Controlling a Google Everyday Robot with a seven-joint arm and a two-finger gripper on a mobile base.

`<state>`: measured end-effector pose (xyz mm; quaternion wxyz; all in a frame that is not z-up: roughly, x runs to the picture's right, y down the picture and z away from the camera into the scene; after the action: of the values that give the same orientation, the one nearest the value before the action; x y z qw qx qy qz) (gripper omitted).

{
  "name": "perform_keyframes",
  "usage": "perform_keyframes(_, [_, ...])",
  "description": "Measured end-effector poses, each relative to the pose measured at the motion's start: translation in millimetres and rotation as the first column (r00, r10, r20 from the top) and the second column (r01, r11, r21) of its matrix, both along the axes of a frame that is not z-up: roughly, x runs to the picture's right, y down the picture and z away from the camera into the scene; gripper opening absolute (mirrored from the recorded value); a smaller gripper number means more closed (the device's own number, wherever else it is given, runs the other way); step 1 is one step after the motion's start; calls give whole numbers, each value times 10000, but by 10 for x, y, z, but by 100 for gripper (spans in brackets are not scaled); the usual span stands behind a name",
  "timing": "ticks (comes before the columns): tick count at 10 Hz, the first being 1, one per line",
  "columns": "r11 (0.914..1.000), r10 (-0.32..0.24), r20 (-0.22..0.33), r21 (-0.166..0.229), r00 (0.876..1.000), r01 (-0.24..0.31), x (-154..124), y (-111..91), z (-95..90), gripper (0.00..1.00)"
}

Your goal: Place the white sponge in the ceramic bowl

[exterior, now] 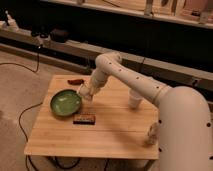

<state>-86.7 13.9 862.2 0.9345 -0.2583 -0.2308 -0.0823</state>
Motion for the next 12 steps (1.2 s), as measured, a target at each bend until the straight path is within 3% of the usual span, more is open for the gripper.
perform_keyframes(3, [9983,-577,257,96,9980,574,-402,2,-16,7])
perform_keyframes(4, [9978,-656,347,96,9972,653,-525,-10,-17,18])
perform_keyframes(7, [9998,-189,703,-73,9973,195,-698,-59,2,47])
perform_keyframes(10, [9993,-158,1259,-316,9919,200,-868,1,-9,76])
perform_keyframes(12, [9993,-152,1273,-327,9917,195,-865,1,-11,79])
